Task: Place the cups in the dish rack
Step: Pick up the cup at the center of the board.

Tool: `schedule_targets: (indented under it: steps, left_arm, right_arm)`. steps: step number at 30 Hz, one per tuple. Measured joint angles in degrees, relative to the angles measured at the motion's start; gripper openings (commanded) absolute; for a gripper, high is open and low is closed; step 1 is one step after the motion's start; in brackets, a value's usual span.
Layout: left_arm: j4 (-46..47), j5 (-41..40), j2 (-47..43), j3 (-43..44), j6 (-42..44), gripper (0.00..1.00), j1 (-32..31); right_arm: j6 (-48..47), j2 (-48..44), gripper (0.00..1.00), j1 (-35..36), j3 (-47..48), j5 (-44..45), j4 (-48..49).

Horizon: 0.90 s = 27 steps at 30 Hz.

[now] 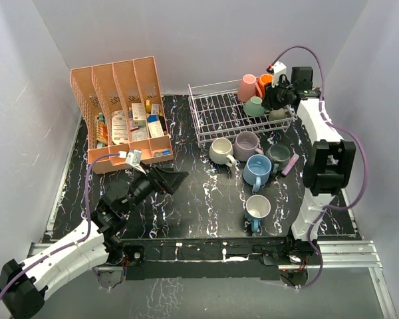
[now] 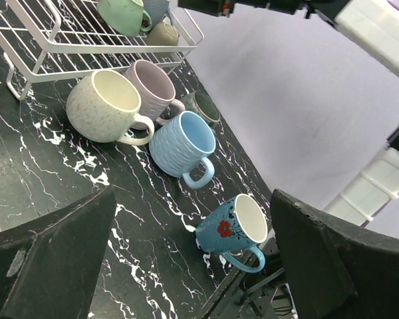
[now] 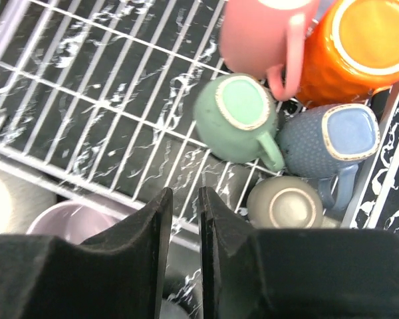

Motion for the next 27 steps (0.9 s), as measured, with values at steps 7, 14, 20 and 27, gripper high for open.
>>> schedule_targets:
  steps: [7, 14, 20, 27]
  left_arm:
    - [0.72, 0.22, 2.45, 0.02, -0.70, 0.97, 0.02]
    - [0.13, 1.49, 6.82, 2.32, -1.20, 0.97, 0.02]
    - [-3.28, 2.34, 12.61, 7.76, -1.55, 0.93, 0.02]
    - [-10.08, 4.57, 24.30, 19.08, -0.83, 0.84, 0.00]
  right_arm:
    - [0.17, -14.34, 0.29, 0.00, -12.72, -10.82, 4.13]
    - [0.74, -23.41, 0.31, 0.00, -24.87, -21.38, 4.37]
    - [0.26, -32.61, 0.42, -0.07, -34.60, -26.82, 4.52]
    - [-1.60, -43.54, 0.44, -3.91, -47.56, -30.08, 8.79]
